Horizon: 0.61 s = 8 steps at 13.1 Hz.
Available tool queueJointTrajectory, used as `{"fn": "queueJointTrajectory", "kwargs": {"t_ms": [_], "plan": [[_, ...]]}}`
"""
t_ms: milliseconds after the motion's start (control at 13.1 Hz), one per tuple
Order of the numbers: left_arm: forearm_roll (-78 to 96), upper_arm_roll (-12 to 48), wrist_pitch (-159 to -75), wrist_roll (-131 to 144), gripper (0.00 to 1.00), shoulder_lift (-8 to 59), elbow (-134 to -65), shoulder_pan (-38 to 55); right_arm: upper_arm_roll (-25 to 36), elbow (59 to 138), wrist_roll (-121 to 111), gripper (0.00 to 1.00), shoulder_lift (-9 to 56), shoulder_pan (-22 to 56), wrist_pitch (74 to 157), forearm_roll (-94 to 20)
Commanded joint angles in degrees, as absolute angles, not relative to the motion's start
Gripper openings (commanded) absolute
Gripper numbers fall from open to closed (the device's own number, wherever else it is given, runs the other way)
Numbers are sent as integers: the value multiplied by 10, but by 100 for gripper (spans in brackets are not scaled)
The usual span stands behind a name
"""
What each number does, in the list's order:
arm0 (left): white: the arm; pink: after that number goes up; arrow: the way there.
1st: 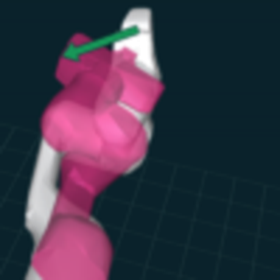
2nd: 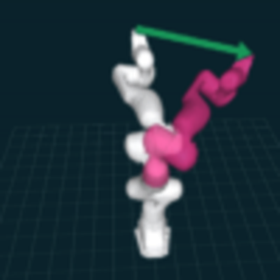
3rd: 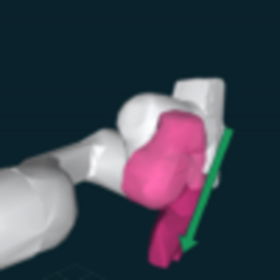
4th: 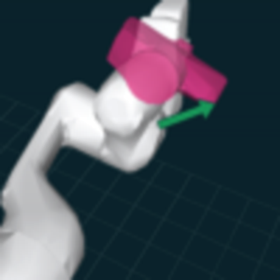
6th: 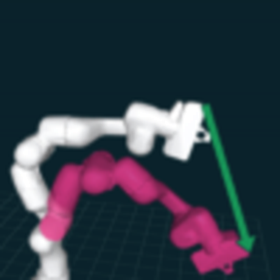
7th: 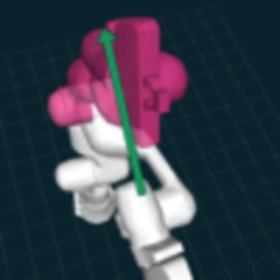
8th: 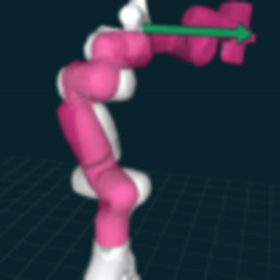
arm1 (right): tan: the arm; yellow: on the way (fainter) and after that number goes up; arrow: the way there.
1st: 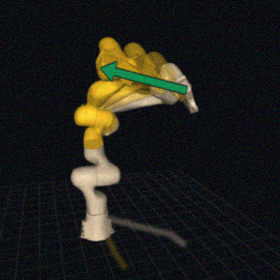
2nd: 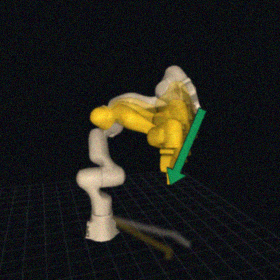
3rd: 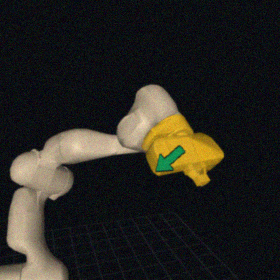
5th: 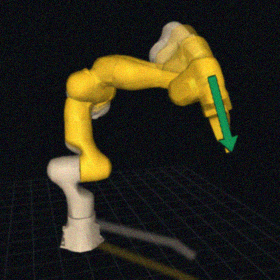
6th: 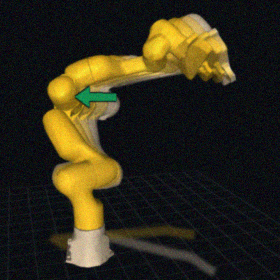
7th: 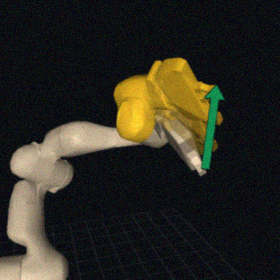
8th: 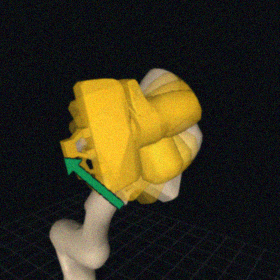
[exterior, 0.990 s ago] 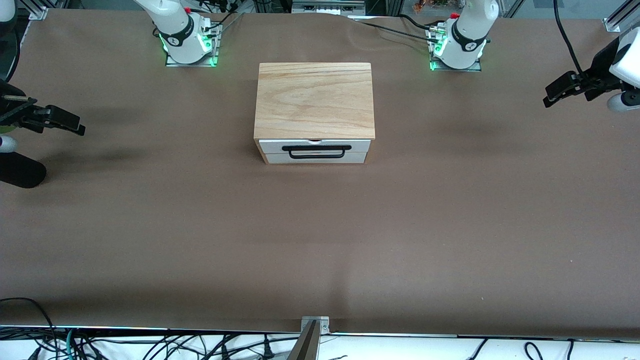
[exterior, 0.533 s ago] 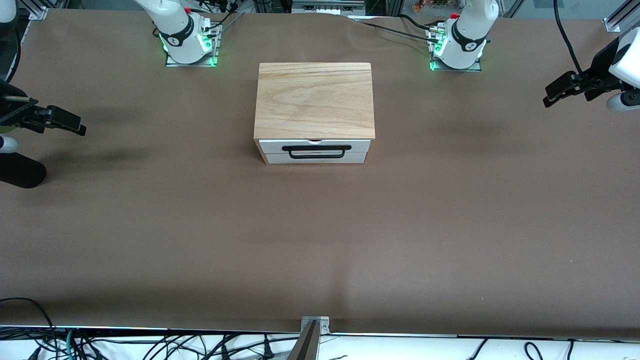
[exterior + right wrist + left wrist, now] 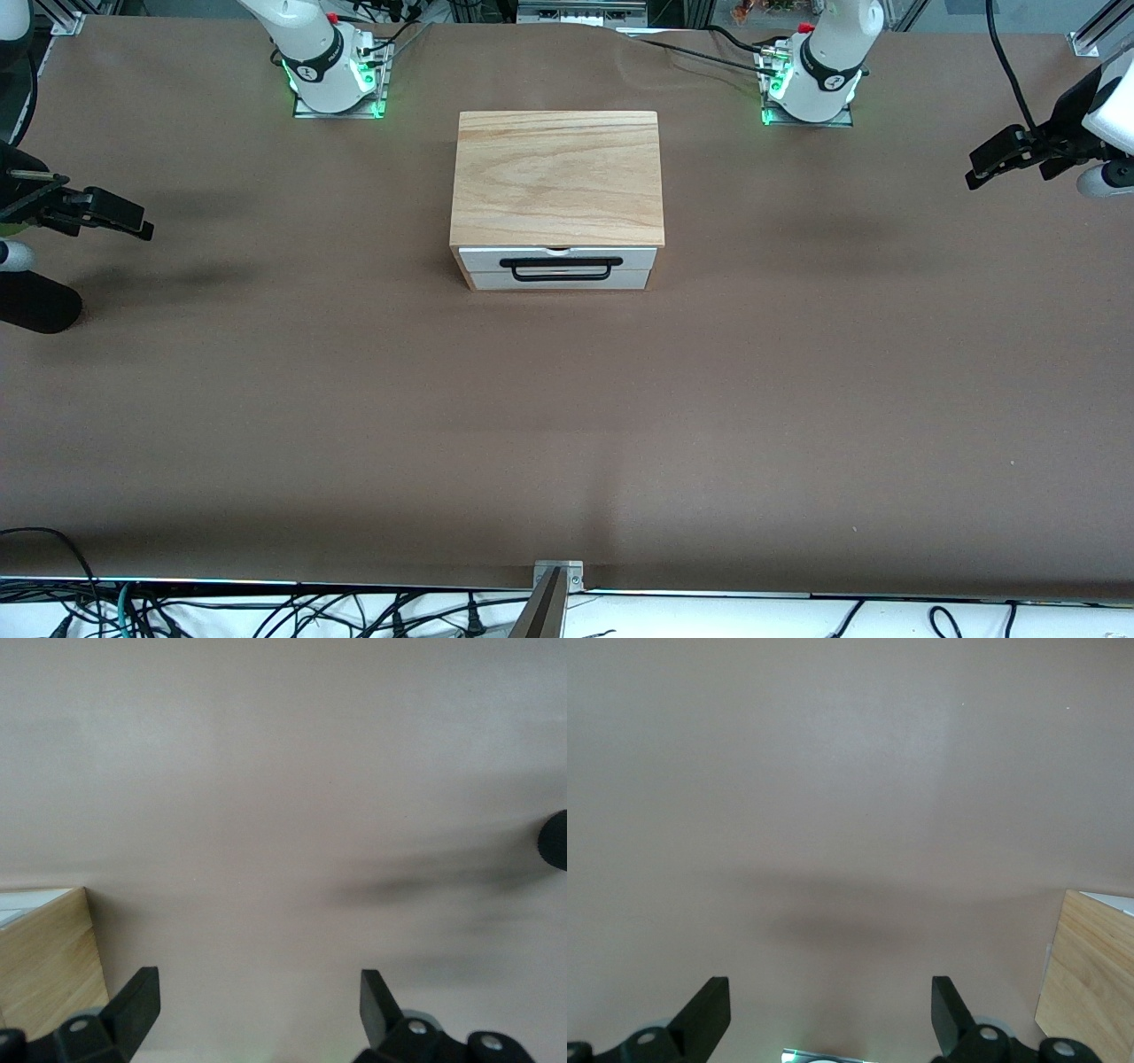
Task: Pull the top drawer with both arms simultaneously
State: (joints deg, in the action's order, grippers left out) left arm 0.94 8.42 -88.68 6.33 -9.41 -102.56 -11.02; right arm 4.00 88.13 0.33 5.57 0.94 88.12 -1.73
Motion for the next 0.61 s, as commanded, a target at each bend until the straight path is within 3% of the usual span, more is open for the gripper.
{"fn": "queueJointTrajectory", "kwargs": {"t_ms": [0, 533], "plan": [[-10, 91, -892, 49, 100, -105, -1042, -120, 34, 884, 6, 100, 52, 6, 877, -11], [-10, 91, -892, 49, 100, -106, -1046, -123, 33, 884, 5, 100, 52, 7, 842, -15]]}}
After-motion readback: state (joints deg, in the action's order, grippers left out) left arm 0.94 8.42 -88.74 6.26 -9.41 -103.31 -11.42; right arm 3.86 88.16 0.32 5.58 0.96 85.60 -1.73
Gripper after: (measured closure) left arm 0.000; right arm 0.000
